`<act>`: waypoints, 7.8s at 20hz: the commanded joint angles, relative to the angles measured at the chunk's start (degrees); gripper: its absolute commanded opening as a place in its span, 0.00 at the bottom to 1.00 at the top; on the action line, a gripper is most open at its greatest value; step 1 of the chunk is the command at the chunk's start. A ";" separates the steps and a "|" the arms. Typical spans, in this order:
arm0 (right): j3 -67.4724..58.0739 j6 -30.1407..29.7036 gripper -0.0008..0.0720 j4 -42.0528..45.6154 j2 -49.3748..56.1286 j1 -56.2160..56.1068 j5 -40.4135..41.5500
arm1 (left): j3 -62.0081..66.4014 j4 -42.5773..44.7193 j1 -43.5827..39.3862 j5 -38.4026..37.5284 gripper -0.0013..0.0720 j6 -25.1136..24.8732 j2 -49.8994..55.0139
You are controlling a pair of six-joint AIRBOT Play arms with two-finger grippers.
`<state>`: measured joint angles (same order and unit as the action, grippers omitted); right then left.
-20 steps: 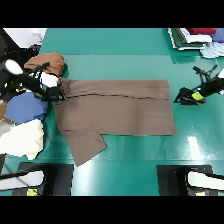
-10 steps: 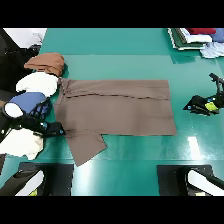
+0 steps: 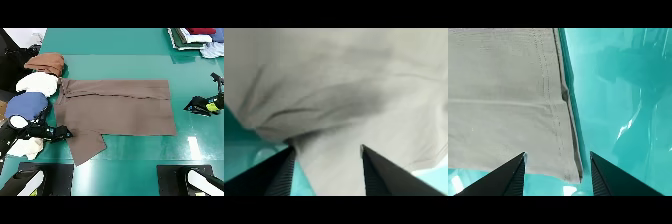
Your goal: Fold the shirts.
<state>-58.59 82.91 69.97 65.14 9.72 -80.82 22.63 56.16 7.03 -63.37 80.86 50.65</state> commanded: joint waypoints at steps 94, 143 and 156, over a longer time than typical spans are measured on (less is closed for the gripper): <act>-36.96 1.75 0.03 -25.46 13.18 -16.48 -9.03 | 62.25 -11.26 -40.46 16.52 0.05 2.75 54.10; -10.34 -13.94 0.61 -32.39 24.90 -22.82 2.69 | 35.89 6.58 -10.49 -2.01 0.75 -3.37 21.38; -10.23 -10.54 0.60 -21.03 23.43 -21.75 0.87 | 33.99 11.28 -10.51 -11.67 0.05 -3.87 18.51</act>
<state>-68.86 69.91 41.52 89.47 -12.10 -78.89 56.84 63.02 -3.44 -68.93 77.21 71.77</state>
